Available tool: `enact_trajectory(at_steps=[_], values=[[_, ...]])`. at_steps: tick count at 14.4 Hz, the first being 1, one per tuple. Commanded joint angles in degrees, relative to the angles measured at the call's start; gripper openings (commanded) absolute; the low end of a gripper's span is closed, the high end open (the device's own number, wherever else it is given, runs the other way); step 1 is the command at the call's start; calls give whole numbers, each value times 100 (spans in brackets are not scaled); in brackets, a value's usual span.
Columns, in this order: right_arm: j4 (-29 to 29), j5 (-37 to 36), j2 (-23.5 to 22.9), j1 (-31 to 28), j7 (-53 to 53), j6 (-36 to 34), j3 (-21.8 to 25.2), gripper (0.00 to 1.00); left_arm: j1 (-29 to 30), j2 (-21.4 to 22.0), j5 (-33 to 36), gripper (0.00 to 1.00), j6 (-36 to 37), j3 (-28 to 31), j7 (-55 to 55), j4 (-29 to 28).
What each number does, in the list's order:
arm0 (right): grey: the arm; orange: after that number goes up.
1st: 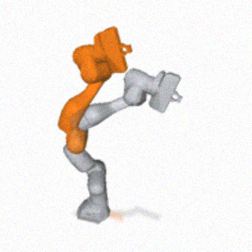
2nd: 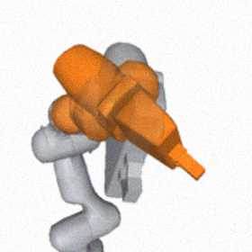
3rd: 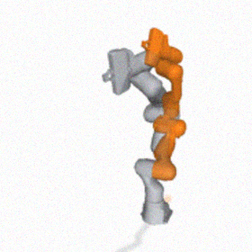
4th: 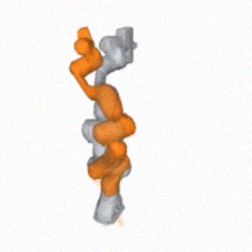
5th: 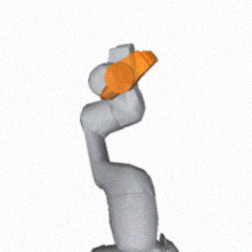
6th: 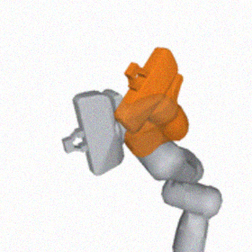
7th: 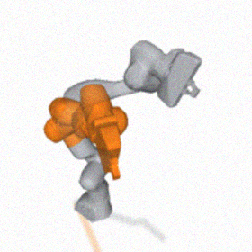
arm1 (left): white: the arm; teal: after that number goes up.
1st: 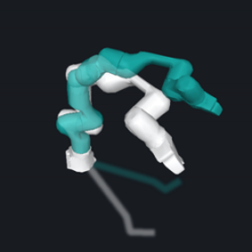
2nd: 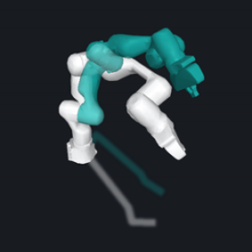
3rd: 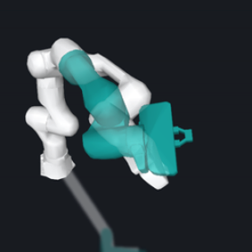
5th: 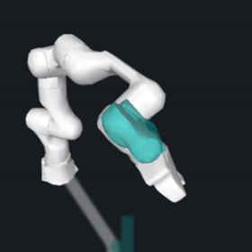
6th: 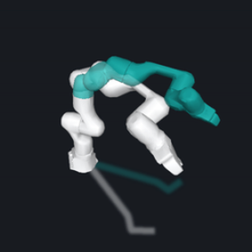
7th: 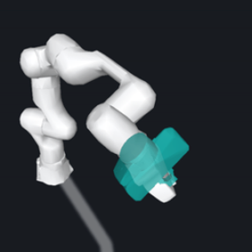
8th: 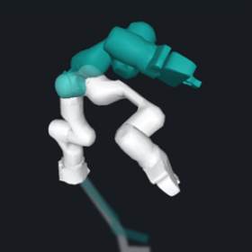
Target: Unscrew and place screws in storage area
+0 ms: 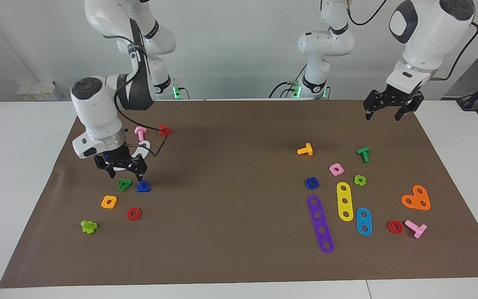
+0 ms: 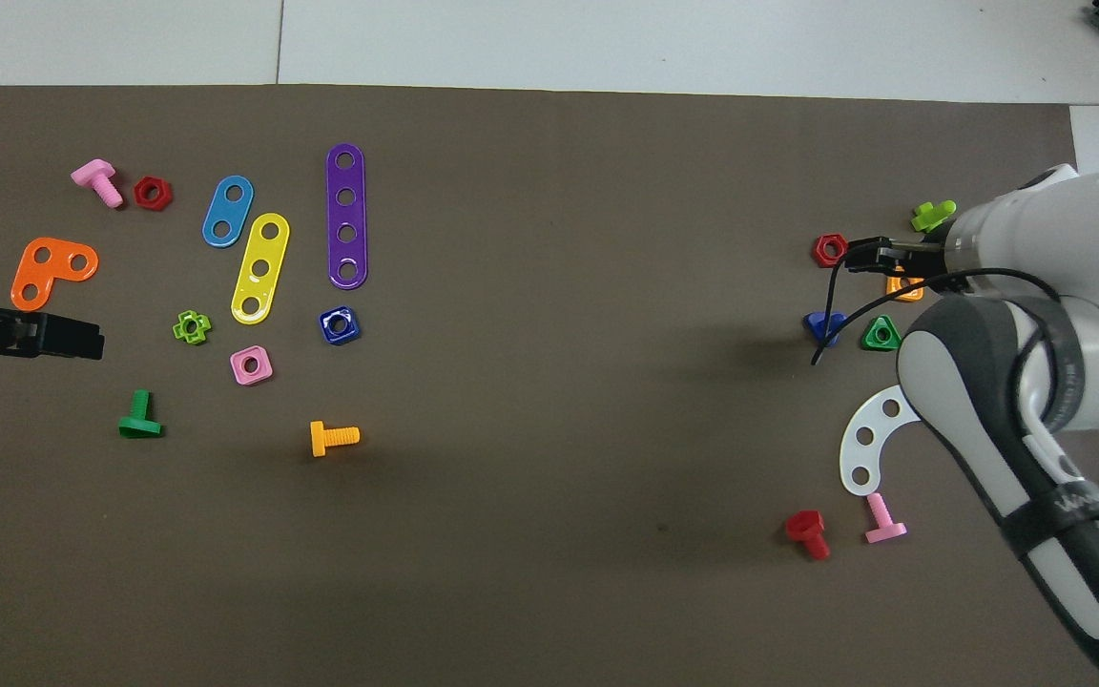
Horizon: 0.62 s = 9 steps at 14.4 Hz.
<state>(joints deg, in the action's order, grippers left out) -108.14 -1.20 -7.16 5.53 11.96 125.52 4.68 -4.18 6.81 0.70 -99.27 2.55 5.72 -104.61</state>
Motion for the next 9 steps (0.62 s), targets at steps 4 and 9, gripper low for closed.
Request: enact_trajectory(at_steps=[4,9], values=[[1329,67,530,-219,-44,-2353,-55,100,22,118,123,100,-58,-9,43,-95],[1815,58,908,-342,-448,-3578,-55,100,22,118,123,100,-58,-9,43,-95]])
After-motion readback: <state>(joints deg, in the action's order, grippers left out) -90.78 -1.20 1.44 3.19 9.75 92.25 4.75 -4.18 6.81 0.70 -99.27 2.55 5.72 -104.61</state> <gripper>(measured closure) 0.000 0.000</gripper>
